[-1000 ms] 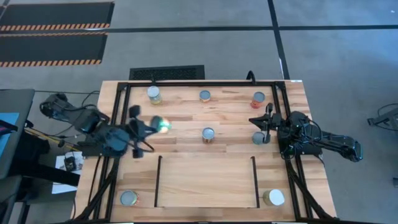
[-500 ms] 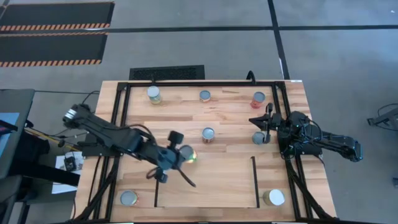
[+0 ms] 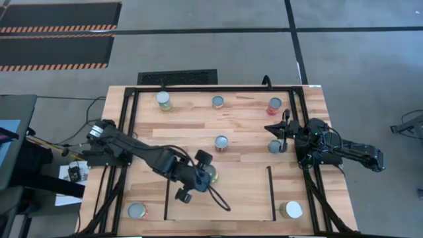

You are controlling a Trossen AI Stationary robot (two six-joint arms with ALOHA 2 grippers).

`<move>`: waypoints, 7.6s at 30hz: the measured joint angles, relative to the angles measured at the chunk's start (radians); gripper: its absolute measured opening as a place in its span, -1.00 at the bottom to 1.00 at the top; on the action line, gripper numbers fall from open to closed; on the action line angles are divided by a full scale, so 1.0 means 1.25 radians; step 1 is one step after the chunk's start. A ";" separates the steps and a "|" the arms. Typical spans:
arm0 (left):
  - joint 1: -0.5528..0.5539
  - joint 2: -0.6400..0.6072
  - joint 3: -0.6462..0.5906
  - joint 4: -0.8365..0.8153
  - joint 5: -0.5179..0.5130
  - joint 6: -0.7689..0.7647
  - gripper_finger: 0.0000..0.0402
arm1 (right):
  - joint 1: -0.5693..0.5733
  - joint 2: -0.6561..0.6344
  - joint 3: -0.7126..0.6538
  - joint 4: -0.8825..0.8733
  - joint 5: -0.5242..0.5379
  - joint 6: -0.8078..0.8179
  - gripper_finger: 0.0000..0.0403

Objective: Pick and place cans onto a shelf
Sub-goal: Put the green peach can on the shelf, then put the green orange can on the shelf

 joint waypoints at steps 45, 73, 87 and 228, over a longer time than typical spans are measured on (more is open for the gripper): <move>0.023 0.005 0.021 0.039 0.144 -0.065 -0.67 | 0.000 0.000 0.000 0.000 0.000 0.000 -0.81; 0.003 -0.417 -0.468 0.466 0.048 -0.121 -0.93 | 0.000 0.000 0.000 0.000 0.000 0.000 -0.81; 0.114 -0.878 -1.047 0.975 0.029 -0.090 -0.93 | 0.000 0.000 0.000 0.001 0.000 0.000 -0.81; 0.340 -1.034 -1.397 1.315 0.101 -0.151 -0.93 | 1.033 1.133 0.791 -0.750 0.038 1.006 -0.95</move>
